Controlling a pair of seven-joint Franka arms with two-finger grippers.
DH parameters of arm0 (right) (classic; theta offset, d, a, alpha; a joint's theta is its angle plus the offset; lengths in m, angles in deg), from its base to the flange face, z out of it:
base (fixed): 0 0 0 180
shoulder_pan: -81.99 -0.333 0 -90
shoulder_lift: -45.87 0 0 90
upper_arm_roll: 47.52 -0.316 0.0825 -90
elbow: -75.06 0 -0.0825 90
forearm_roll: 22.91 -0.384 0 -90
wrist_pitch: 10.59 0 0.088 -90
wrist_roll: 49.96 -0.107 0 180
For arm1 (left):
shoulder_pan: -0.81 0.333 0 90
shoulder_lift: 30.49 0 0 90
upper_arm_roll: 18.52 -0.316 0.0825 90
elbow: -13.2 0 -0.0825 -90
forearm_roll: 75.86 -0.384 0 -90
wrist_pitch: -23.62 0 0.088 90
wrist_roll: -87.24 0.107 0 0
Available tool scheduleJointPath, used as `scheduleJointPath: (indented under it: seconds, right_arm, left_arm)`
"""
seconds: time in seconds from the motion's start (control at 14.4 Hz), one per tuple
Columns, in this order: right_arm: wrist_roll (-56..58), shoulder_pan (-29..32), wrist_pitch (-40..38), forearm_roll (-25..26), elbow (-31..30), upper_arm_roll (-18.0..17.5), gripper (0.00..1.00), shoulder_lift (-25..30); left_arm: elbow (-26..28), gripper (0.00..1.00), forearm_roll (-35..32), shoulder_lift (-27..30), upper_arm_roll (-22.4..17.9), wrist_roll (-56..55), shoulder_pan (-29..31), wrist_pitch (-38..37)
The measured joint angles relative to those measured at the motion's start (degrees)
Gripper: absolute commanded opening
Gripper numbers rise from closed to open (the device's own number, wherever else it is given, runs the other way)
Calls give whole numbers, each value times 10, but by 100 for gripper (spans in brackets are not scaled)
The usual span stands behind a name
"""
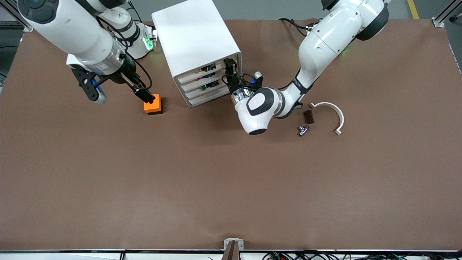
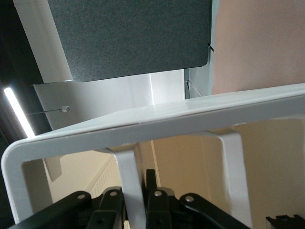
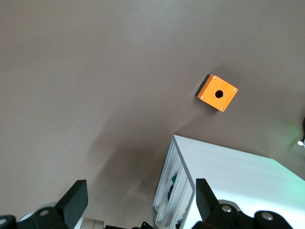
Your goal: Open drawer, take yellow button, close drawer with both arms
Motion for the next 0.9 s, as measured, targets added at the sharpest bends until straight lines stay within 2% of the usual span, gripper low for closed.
scheduleJointPath:
  seconds: [0.35, 0.9]
  right_arm:
    - [-42, -20, 9, 0, 0, -1, 100, -6]
    - [-101, -53, 39, 0, -1, -1, 100, -22]
  left_arm:
    - [-1, 16, 1, 0, 0, 0, 17, 3]
    - [-10, 20, 1, 0, -8, 0, 91, 3]
